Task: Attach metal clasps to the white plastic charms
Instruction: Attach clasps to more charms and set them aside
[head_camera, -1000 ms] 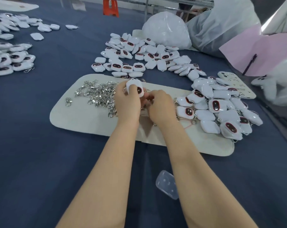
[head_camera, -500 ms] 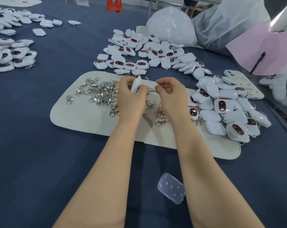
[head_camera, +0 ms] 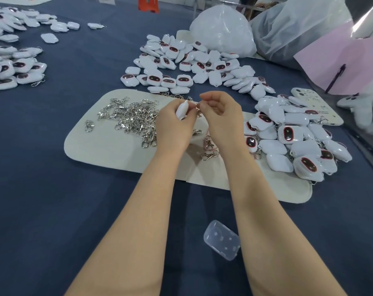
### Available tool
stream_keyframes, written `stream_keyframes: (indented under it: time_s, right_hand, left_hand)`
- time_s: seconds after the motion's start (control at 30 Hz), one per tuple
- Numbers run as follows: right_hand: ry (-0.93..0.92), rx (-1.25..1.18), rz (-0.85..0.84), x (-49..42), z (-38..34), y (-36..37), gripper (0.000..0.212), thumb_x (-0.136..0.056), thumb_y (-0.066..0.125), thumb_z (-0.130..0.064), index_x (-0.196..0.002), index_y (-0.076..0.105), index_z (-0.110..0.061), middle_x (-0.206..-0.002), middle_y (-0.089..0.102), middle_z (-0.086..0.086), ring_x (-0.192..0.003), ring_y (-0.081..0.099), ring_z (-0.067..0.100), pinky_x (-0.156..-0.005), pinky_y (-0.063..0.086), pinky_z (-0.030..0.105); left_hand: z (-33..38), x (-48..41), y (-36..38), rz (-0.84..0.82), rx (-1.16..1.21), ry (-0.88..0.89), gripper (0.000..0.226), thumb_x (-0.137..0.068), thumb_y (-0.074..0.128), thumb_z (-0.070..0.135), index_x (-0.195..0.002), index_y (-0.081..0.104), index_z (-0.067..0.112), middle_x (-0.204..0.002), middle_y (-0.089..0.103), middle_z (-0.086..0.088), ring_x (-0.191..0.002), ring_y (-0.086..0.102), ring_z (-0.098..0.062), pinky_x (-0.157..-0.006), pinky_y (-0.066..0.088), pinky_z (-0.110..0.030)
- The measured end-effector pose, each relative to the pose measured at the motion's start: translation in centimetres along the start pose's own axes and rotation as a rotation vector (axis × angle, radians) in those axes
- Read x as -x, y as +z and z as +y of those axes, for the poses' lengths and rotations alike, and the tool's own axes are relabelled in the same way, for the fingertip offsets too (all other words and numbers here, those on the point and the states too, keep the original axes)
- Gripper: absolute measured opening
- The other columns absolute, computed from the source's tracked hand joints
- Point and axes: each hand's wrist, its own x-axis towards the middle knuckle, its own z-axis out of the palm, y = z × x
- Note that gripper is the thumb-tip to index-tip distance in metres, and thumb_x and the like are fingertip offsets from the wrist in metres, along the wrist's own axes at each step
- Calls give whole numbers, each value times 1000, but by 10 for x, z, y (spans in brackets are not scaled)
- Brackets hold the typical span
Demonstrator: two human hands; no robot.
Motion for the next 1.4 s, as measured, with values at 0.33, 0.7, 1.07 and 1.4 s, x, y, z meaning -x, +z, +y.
stream_keyframes:
  time_s: [0.33,0.7,1.07,1.4]
  right_hand:
    - [-147,272,-2,-1,1,0,18,-90,56,-5,-96,68,-16,-87,64,-12,-82,58,4,-73,42,8]
    - [-32,218,-12,-2,4,1,7,-90,58,-14,-92,64,-16,-84,62,-12,-84,58,5,-80,46,16]
    - [-78,235,0,0,7,6,4,-89,59,-13,-91,63,-15,-87,62,-9,-83,56,5,-78,44,15]
    - [-109,366,-43,0,9,5,8,-93,51,-11,-96,59,-13,-89,60,-5,-88,56,15,-82,46,31]
  left_hand:
    - [2,1,1,-17,-19,-61,19,-86,61,17,-67,61,13,-55,48,8,-52,40,-8,-50,32,-20]
    - [3,-1,-1,50,168,-200,23,-87,63,16,-68,59,28,-58,54,8,-51,46,-6,-52,39,-20]
    - [1,1,1,39,5,-107,14,-87,61,16,-73,61,19,-60,53,7,-56,44,-11,-56,36,-26]
    - [0,2,0,17,-141,36,13,-90,60,19,-85,65,8,-67,53,8,-61,45,-7,-52,32,-11]
